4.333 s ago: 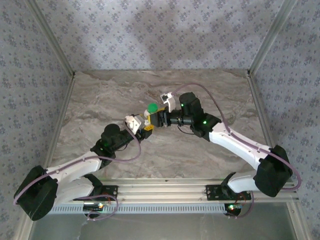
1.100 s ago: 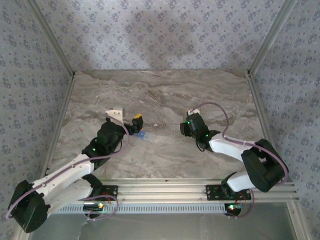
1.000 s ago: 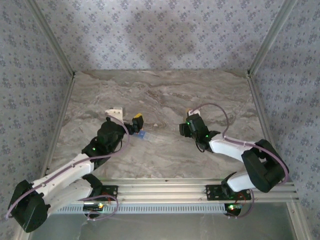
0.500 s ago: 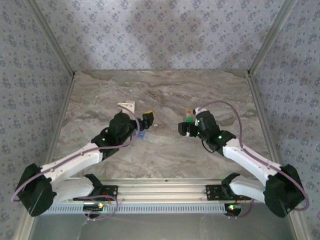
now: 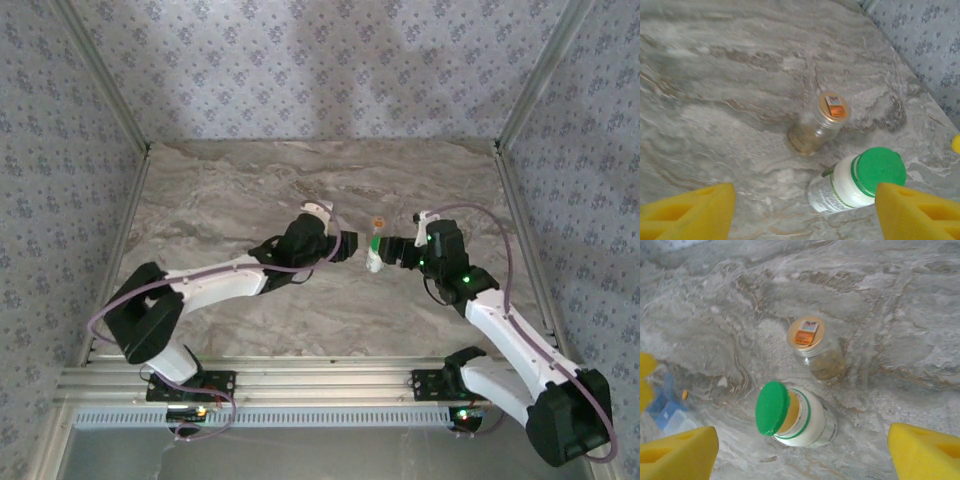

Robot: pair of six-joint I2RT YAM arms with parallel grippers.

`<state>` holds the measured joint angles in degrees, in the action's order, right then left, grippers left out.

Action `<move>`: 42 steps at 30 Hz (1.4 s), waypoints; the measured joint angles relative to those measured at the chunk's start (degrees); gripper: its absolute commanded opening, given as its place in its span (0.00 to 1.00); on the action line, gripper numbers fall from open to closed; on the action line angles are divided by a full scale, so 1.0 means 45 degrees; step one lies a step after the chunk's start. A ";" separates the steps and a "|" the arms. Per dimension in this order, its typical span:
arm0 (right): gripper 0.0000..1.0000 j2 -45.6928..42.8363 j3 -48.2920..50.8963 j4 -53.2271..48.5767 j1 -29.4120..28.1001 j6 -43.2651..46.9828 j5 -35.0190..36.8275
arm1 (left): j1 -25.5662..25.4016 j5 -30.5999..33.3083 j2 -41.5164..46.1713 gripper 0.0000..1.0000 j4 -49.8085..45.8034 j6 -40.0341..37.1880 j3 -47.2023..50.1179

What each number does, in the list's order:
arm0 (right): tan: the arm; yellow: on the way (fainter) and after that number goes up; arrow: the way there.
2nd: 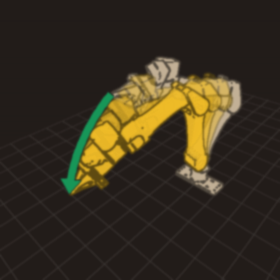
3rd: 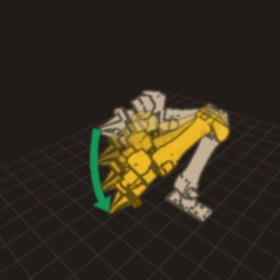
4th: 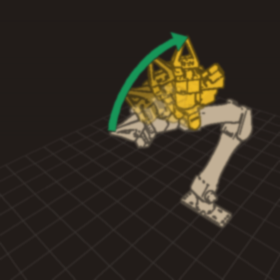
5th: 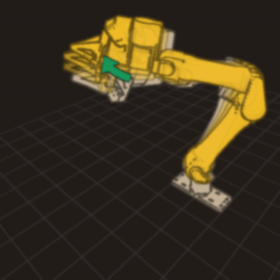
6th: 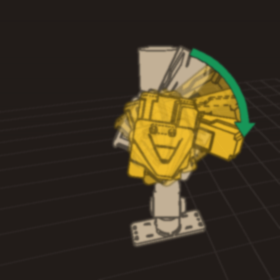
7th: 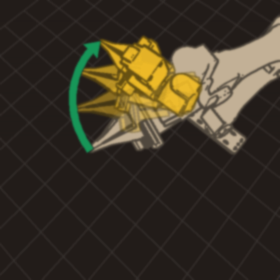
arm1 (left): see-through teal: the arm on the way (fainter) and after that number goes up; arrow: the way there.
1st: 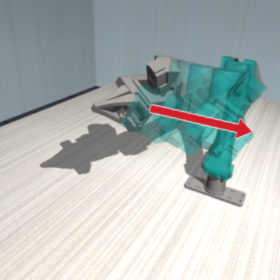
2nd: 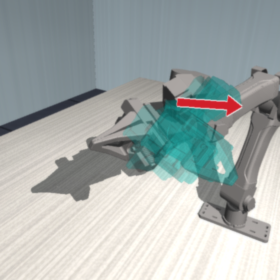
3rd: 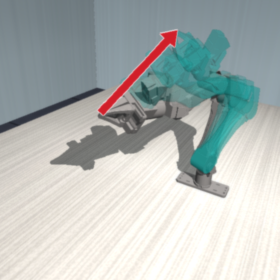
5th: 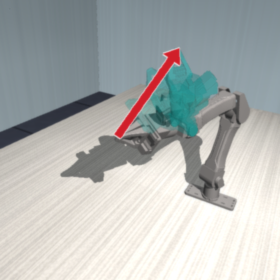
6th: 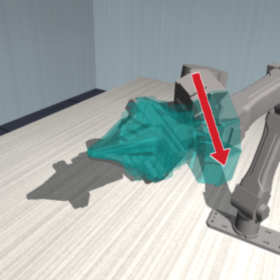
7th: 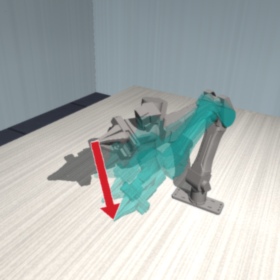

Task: Sort the pills into containers

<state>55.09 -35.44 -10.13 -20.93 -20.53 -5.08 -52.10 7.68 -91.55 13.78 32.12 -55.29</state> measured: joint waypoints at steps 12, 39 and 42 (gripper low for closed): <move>0.72 0.2186 0.0000 0.1137 0.0860 0.0097 -0.1904 | -0.0049 -0.1137 -0.1855 0.59 0.0029 0.0787 -0.1593; 0.52 0.3191 0.0622 0.3211 0.1496 -0.0738 -0.2977 | -0.0185 -0.2244 -0.3424 0.45 0.0690 0.1574 -0.2181; 0.51 0.3186 0.0709 0.3366 0.1515 -0.0869 -0.3031 | -0.0199 -0.2302 -0.3444 0.42 0.0763 0.1710 -0.2181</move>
<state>69.43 -32.25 5.02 -14.11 -24.45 -18.72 -52.99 -2.68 -107.04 17.21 39.81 -65.10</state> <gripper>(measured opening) 0.513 0.434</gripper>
